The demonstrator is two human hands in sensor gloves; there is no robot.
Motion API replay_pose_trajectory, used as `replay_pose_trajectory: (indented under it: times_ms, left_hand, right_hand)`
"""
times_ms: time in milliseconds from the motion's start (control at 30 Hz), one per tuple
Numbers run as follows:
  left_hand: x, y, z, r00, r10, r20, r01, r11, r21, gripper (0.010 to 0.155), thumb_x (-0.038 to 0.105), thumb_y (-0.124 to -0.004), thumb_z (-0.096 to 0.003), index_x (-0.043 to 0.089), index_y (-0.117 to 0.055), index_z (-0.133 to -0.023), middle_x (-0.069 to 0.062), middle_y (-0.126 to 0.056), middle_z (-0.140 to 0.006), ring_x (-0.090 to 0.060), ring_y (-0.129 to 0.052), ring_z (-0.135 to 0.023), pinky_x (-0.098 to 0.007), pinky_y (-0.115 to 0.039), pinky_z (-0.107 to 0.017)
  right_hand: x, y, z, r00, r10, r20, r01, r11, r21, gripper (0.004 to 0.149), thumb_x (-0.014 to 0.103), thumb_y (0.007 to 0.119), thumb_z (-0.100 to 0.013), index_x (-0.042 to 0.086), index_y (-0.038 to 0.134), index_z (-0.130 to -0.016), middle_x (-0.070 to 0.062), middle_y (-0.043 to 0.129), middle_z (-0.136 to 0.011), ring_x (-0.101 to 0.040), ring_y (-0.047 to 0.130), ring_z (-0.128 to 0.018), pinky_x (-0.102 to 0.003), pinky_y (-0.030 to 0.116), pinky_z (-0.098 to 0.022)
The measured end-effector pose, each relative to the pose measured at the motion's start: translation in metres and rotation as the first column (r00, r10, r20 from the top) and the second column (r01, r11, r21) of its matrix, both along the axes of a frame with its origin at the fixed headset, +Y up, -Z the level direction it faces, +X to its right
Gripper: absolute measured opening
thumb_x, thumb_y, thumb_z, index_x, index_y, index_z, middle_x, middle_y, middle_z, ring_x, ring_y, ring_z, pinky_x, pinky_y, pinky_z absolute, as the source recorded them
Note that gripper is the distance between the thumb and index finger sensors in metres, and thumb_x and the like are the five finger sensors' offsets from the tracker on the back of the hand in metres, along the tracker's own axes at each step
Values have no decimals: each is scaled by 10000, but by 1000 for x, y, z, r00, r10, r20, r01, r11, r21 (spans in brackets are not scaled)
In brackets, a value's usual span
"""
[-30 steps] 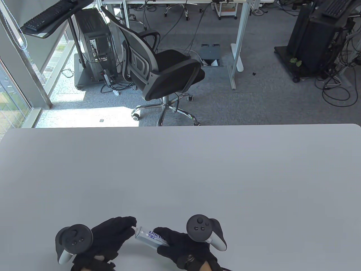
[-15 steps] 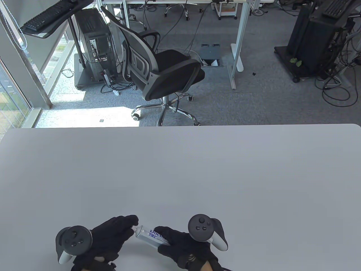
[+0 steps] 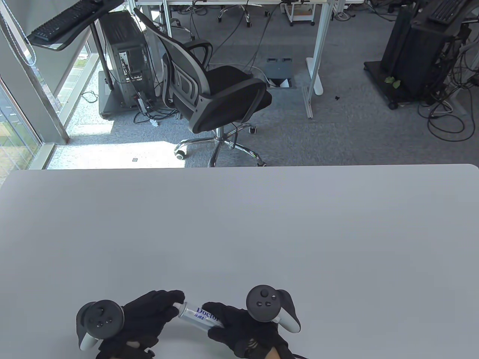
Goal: Screw tube cap onto toothpaste tube (Screw with left hand)
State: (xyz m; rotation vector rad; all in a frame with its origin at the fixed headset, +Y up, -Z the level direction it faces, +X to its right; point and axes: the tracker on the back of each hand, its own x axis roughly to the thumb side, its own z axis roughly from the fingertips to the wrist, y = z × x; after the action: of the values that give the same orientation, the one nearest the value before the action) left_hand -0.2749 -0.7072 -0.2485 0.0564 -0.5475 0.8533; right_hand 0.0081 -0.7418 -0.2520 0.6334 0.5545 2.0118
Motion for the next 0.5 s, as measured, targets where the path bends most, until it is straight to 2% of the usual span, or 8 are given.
replay_pose_trajectory:
  times_ms: [100, 167, 300, 367, 400, 500]
  left_hand:
    - [-1, -2, 0, 1000, -4, -9, 4, 1000, -8, 500, 390, -773, -493, 243, -841, -967, -60, -949, -819, -237, -981, -653, -568, -712, -653]
    - [-1, -2, 0, 1000, -19, -17, 19, 1000, -15, 505, 447, -761, -536, 255, -803, -1002, -46, -929, -865, -245, -968, -695, -570, -697, -661]
    - [1, 0, 2, 989, -127, -69, 130, 991, 41, 668, 582, -734, -533, 235, -673, -1100, -83, -841, -970, -293, -899, -805, -587, -636, -694]
    - [1, 1, 3, 983, -151, -103, 157, 986, 58, 672, 583, -721, -543, 240, -640, -1116, -85, -820, -988, -297, -884, -824, -588, -629, -697]
    - [0, 1, 3, 981, -148, -127, 157, 985, 65, 674, 583, -716, -547, 239, -631, -1120, -85, -816, -992, -299, -882, -825, -590, -628, -695]
    - [0, 0, 3, 981, -137, -139, 145, 988, 55, 659, 574, -705, -559, 239, -628, -1121, -90, -812, -994, -305, -876, -828, -590, -629, -692]
  right_hand:
    - [-1, 0, 0, 1000, -1, -8, 1, 1000, -5, 516, 242, 750, -578, 225, 550, -1053, -230, 620, -1003, -541, 666, -857, -730, 545, -616]
    - [0, 0, 0, 1000, -12, 0, 12, 1000, -7, 521, 240, 745, -579, 217, 542, -1058, -237, 618, -1002, -546, 669, -850, -729, 549, -612]
    - [6, 7, -1, 996, -43, 76, 40, 998, 51, 517, 215, 751, -582, 212, 545, -1056, -235, 617, -1001, -547, 663, -851, -730, 543, -611]
    - [9, 17, -2, 981, -3, 194, -30, 986, 165, 517, 228, 758, -569, 212, 561, -1048, -236, 626, -995, -552, 662, -848, -737, 535, -610]
    - [9, 23, -5, 963, 46, 264, -112, 964, 240, 515, 228, 759, -567, 215, 566, -1045, -233, 629, -994, -548, 666, -849, -737, 537, -609]
    - [2, 32, -24, 903, 179, 391, -313, 897, 312, 511, 230, 761, -562, 222, 575, -1037, -216, 633, -995, -537, 665, -862, -736, 534, -613]
